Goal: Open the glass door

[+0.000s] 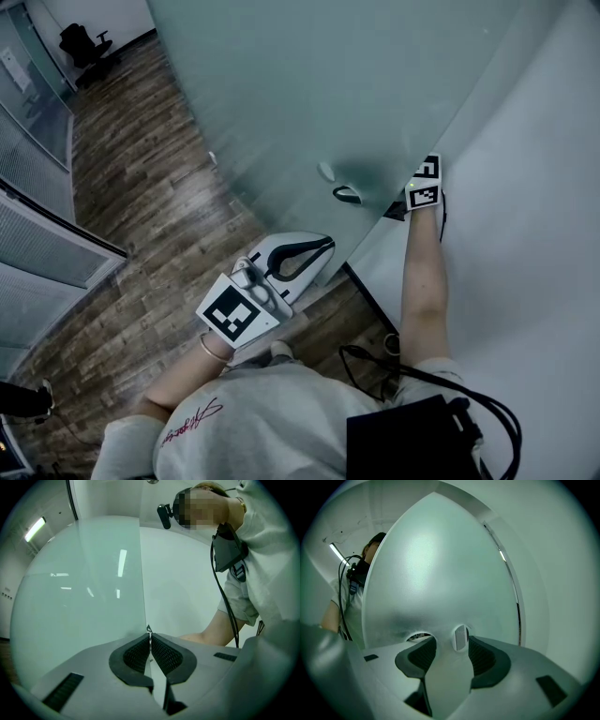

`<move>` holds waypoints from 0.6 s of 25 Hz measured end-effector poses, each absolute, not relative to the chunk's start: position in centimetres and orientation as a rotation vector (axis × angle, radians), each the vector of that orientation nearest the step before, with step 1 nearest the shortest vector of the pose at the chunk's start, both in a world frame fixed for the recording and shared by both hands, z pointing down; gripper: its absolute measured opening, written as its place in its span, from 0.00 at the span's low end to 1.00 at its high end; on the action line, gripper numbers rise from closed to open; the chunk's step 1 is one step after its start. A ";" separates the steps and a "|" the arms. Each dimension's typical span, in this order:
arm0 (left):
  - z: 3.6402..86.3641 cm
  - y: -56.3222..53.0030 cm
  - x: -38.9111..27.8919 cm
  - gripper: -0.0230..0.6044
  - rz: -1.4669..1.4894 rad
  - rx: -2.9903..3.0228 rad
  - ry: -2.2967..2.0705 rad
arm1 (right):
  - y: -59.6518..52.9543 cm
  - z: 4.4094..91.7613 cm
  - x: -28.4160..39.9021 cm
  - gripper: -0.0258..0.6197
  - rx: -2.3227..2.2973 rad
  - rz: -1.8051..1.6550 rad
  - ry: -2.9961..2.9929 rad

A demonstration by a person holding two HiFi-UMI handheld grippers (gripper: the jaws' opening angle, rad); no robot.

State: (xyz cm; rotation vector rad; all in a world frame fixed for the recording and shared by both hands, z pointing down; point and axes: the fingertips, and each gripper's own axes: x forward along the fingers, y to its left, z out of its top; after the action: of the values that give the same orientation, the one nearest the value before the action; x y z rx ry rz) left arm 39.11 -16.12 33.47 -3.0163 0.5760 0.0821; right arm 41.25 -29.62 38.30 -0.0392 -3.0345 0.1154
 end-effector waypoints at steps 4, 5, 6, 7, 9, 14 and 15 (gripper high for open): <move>33.8 -15.9 39.0 0.08 0.077 -3.020 0.586 | -29.7 38.5 41.8 0.38 -0.067 0.162 -3.042; 33.8 -15.8 38.9 0.08 0.075 -3.019 0.587 | -29.7 38.5 41.9 0.38 -0.062 0.163 -3.041; 33.9 -15.7 38.7 0.08 0.075 -3.019 0.589 | -29.7 38.6 42.0 0.38 -0.058 0.161 -3.041; 34.0 -15.7 38.6 0.08 0.077 -3.019 0.593 | -29.7 38.6 42.0 0.38 -0.064 0.162 -3.042; 34.0 -15.7 38.1 0.08 0.090 -3.017 0.599 | -29.8 38.8 42.0 0.38 -0.107 0.186 -3.053; 34.1 -15.2 37.1 0.08 0.091 -3.013 0.603 | -29.9 38.8 42.0 0.38 -0.110 0.286 -3.113; 34.2 -15.2 37.1 0.07 0.087 -3.014 0.599 | -29.9 38.7 42.1 0.38 -0.103 0.288 -3.120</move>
State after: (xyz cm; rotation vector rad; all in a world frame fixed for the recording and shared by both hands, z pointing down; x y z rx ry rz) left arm 37.08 -15.21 34.16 -3.0139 0.5994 0.0872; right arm 42.08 -29.88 38.71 -0.1029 -3.1198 0.2875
